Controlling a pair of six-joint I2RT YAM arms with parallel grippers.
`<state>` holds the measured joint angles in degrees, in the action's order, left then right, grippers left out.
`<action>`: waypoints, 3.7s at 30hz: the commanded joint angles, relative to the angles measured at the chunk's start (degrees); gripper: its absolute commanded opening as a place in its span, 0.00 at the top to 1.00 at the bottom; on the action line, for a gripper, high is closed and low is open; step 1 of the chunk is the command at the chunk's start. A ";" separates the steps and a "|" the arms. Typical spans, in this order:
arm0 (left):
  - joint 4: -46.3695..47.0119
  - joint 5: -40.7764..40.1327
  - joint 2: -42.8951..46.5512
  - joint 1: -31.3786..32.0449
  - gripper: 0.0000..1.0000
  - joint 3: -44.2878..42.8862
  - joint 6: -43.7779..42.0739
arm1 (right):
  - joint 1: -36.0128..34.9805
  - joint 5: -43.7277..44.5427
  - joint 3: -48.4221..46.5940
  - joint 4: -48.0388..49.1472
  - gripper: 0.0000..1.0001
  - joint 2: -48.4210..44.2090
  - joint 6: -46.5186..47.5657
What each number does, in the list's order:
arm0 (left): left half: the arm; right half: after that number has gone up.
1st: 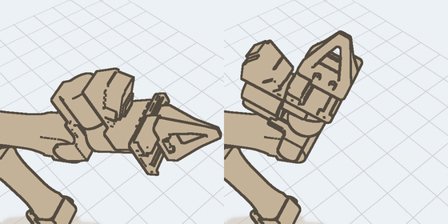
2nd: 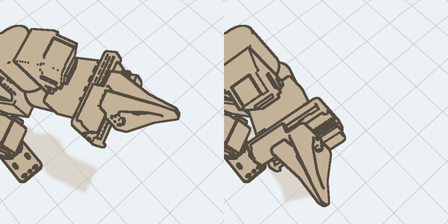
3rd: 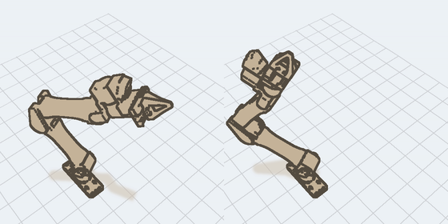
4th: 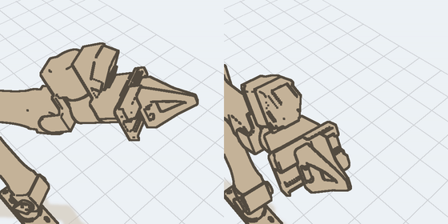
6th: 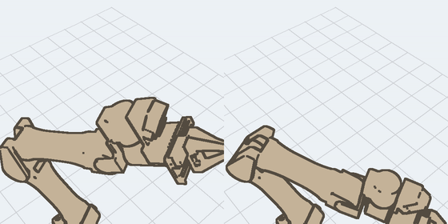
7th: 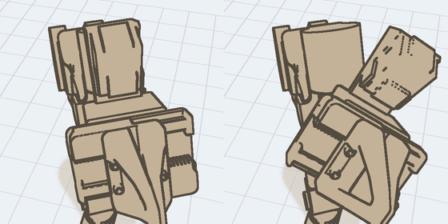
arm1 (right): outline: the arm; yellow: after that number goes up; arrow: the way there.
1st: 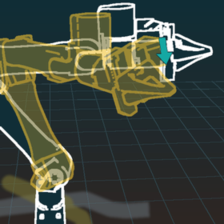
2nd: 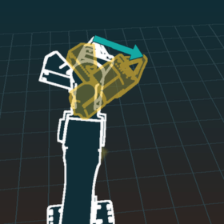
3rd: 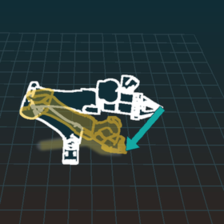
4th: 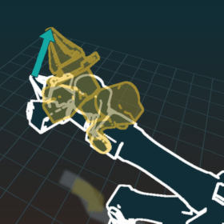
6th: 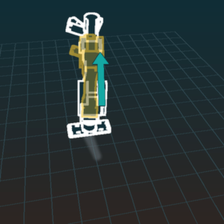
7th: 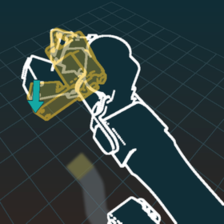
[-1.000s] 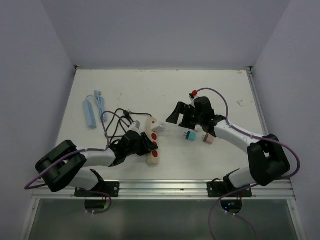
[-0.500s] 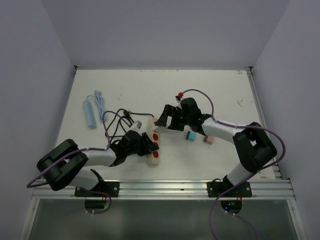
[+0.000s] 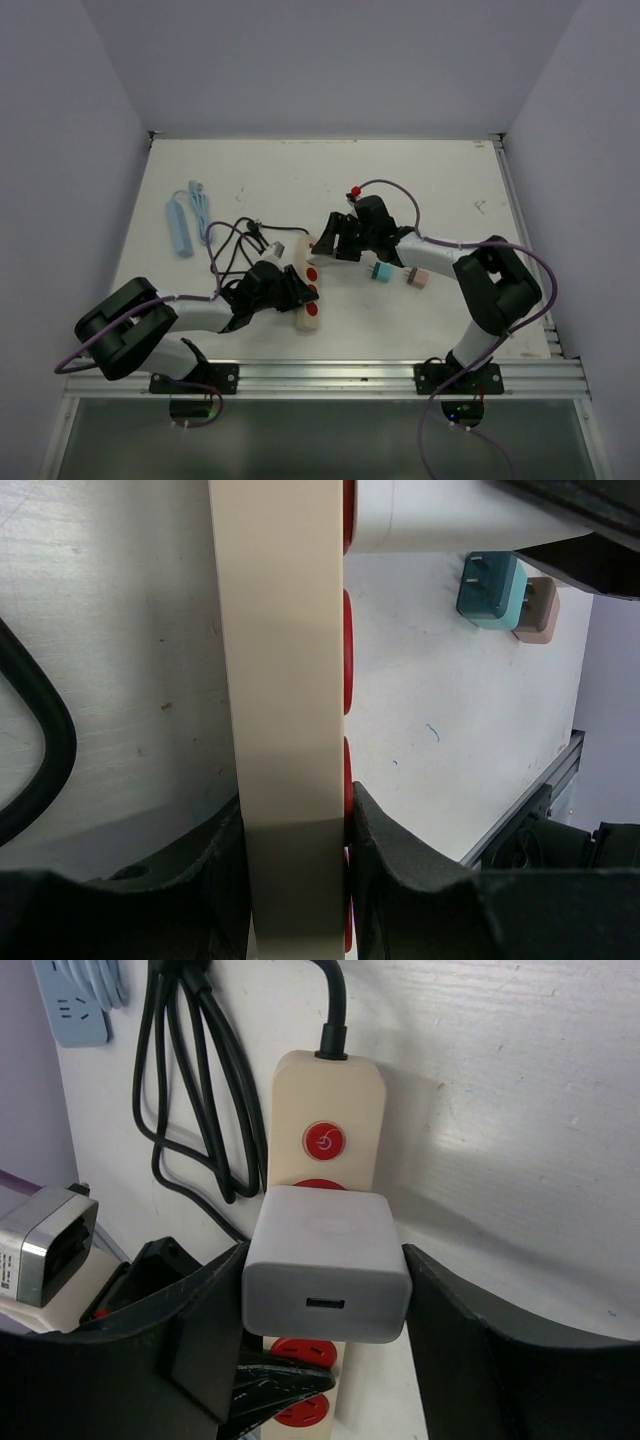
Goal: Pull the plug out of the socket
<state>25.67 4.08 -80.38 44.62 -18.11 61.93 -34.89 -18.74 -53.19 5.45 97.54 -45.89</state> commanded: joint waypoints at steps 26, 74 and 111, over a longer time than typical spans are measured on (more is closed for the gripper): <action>-13.28 -5.92 -1.62 0.03 0.28 -3.16 -4.98 | -2.20 -2.26 3.79 0.52 1.00 -7.71 -1.48; -19.96 -8.65 -7.60 -0.41 1.00 -2.55 2.14 | 2.02 -2.71 3.98 -5.28 1.00 -16.06 -0.08; -21.72 -9.35 -7.78 -0.76 1.00 -2.72 3.28 | 8.35 -2.10 4.24 -10.80 1.00 -21.60 5.96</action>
<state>20.01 2.04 -84.49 44.69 -23.90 67.09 -26.37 -24.69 -45.06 -1.04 77.76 -44.25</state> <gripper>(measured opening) 0.400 0.593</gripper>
